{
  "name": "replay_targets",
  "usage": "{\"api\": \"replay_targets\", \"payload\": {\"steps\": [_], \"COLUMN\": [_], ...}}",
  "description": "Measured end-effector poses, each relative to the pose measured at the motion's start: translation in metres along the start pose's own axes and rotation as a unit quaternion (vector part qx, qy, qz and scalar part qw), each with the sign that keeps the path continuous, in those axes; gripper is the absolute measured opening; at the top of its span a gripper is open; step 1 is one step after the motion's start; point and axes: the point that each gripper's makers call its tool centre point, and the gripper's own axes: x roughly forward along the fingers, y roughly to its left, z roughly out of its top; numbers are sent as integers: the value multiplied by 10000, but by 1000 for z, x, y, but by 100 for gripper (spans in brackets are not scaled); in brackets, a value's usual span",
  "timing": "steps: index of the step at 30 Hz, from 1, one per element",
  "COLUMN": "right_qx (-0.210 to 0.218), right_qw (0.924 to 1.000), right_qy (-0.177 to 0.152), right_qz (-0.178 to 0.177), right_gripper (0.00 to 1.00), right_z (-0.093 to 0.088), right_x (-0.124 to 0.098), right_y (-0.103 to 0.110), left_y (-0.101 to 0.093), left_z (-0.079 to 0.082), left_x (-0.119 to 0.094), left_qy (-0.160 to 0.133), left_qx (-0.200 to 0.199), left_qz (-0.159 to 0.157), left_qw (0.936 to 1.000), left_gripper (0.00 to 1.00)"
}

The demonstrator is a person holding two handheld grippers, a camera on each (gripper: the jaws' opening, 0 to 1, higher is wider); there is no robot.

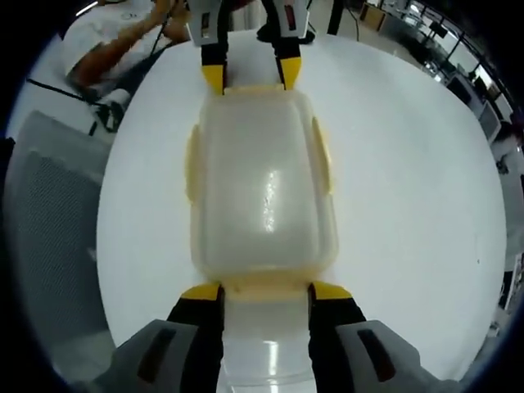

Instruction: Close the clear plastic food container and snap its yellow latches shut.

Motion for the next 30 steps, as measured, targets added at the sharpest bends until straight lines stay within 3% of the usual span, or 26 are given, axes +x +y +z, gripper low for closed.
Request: {"api": "replay_targets", "payload": {"steps": [3, 10, 17, 22, 28, 30], "right_qx": [-30, -53, 119, -5, -14, 22], "right_qw": [10000, 10000, 9999, 10000, 9997, 9997], "right_qy": [66, 60, -11, 25, -202, -219], "right_qz": [29, 33, -32, -81, -164, -121], "right_gripper": [40, 41, 39, 39, 39, 39], "right_z": [0, 0, -1, -4, 3, 3], "right_x": [0, 0, -1, -2, -9, -10], "right_y": [-1, -2, -2, 0, -1, 1], "left_y": [1, 1, -1, -8, -8, -9], "left_z": [0, 1, 3, 6, 0, 0], "left_x": [0, 0, 1, 1, -2, -6], "left_qy": [16, -244, -194, -103, 66, -42], "left_qx": [21, 16, 109, 63, -122, -70], "left_qz": [-14, -28, -11, 21, 78, 75], "left_qw": [10000, 9997, 9998, 9999, 9999, 9999], "left_gripper": [39, 39, 38, 38, 39, 39]}}
